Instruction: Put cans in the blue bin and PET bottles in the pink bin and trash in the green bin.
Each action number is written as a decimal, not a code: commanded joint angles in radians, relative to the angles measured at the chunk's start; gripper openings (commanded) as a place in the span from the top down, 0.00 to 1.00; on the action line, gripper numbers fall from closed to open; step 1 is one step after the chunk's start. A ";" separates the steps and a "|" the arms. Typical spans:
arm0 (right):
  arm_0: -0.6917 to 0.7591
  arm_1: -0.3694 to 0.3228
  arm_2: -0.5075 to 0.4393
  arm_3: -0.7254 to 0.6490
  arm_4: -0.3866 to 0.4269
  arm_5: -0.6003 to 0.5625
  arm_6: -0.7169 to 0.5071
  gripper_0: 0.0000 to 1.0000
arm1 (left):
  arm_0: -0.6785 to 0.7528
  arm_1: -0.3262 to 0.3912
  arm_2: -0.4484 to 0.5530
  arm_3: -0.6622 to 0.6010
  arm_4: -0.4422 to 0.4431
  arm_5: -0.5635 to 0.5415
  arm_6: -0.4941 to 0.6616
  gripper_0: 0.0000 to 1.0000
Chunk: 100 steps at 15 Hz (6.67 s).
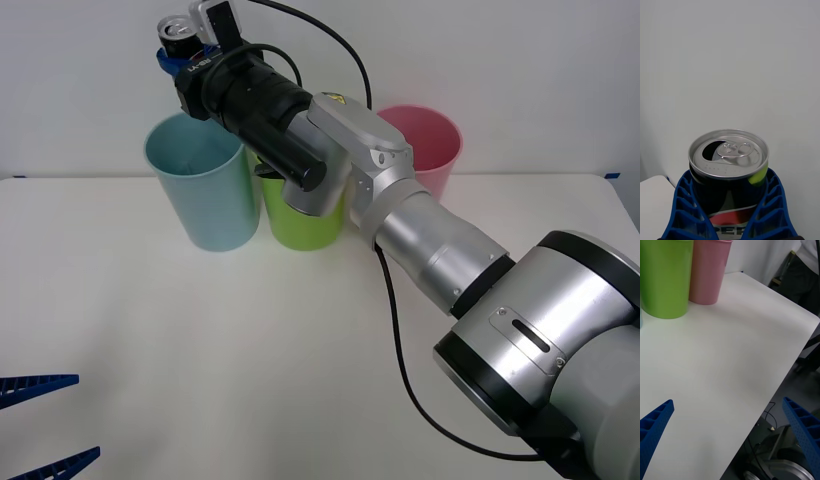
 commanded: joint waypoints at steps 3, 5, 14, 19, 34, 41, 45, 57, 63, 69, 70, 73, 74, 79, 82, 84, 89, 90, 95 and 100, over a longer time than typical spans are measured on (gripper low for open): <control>0.000 0.000 0.072 0.007 -0.015 0.001 -0.025 1.00 | 0.000 0.000 0.000 0.000 0.000 0.000 0.000 0.00; 0.000 0.000 0.094 0.007 -0.021 0.001 -0.032 1.00 | 0.000 0.000 0.000 0.000 0.000 0.000 0.000 0.00; 0.000 0.000 0.112 0.007 -0.012 0.038 -0.043 1.00 | 0.000 0.000 0.000 0.000 0.000 0.000 0.000 0.00; 0.000 0.000 0.129 0.007 -0.008 0.052 -0.046 1.00 | 0.000 0.000 0.000 0.000 0.000 0.000 0.000 0.00; 0.000 0.000 0.111 0.007 0.006 0.019 -0.046 0.00 | 0.000 0.000 0.000 0.000 0.000 0.000 0.000 0.00; 0.000 0.000 0.103 0.007 0.009 0.019 -0.049 0.00 | 0.000 0.000 0.000 0.000 0.000 0.000 0.000 0.00; 0.029 0.000 0.088 -0.102 0.005 -0.050 -0.069 0.00 | 0.000 0.000 0.000 0.000 0.000 0.000 0.000 0.00; 0.490 -0.438 0.072 -0.714 0.003 -0.340 -0.141 0.00 | 0.000 0.000 0.000 0.000 0.000 0.000 0.000 0.00; 0.762 -0.562 -0.015 -0.872 0.023 -0.485 -0.157 0.00 | 0.000 0.000 0.000 0.000 0.000 0.000 0.000 0.00; 0.987 -0.564 -0.142 -0.872 0.157 -0.691 -0.163 0.00 | 0.000 0.000 0.000 0.000 0.000 0.000 0.000 0.00; 1.018 -0.565 -0.158 -0.872 0.175 -0.723 -0.163 0.00 | 0.000 0.000 0.000 0.000 0.000 0.000 0.000 0.00; 1.098 -0.574 -0.210 -0.871 0.229 -0.820 -0.160 0.00 | 0.000 0.000 0.000 0.000 0.000 0.000 0.000 0.00; 1.121 -0.577 -0.228 -0.872 0.246 -0.846 -0.158 0.00 | 0.000 0.000 0.000 0.000 0.000 0.000 0.000 0.00; 1.173 -0.568 -0.313 -0.773 0.333 -1.036 -0.153 0.00 | 0.000 0.000 0.000 0.000 0.000 0.000 0.000 0.00; 1.173 -0.551 -0.379 -0.704 0.396 -1.136 -0.144 0.00 | 0.000 0.000 0.000 0.000 0.000 0.000 0.000 0.00; 1.173 -0.553 -0.391 -0.676 0.410 -1.156 -0.137 0.00 | 0.000 0.000 0.000 0.000 0.000 0.000 0.000 0.00; 1.173 -0.557 -0.422 -0.662 0.453 -1.153 -0.137 0.00 | 0.000 0.000 0.000 0.000 0.000 0.000 0.000 0.00; 1.173 -0.557 -0.422 -0.662 0.459 -1.151 -0.141 0.00 | 0.000 0.000 0.000 0.000 0.000 0.000 0.000 0.00; 1.170 -0.564 -0.422 -0.648 0.477 -1.153 -0.152 0.00 | 0.000 0.000 0.000 0.000 0.000 0.000 0.000 0.00; 1.164 -0.564 -0.419 -0.607 0.479 -1.182 -0.161 0.00 | 0.000 0.000 0.000 0.000 0.000 0.000 0.000 0.00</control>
